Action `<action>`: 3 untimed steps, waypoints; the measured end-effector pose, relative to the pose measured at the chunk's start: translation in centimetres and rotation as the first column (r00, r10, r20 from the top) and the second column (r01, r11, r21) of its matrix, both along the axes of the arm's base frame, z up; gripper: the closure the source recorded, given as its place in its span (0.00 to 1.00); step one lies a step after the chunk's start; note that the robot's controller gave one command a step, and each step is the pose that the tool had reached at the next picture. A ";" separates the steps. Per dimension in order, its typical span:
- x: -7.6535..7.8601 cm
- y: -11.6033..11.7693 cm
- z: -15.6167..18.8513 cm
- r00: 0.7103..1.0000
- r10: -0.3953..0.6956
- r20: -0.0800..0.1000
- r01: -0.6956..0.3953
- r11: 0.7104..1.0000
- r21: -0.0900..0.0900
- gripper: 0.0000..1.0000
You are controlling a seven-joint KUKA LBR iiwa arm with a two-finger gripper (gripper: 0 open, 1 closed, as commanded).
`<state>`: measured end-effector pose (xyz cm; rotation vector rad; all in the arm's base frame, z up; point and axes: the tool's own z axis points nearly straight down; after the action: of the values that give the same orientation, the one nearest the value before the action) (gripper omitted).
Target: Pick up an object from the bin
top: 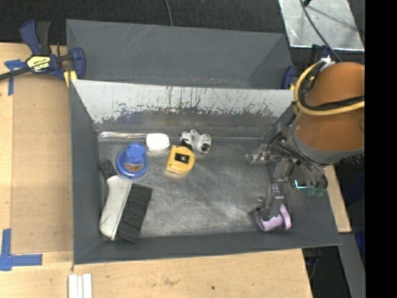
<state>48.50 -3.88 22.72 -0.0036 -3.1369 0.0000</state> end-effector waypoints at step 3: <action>0.7 -4.1 -1.9 1.000 0.013 0.005 -0.013 1.000 0.001 0.00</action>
Offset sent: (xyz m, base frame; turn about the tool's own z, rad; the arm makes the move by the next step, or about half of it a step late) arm -0.0013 -0.0141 -0.0880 -0.2209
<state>49.23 -7.93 20.78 0.0176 -3.1418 -0.0009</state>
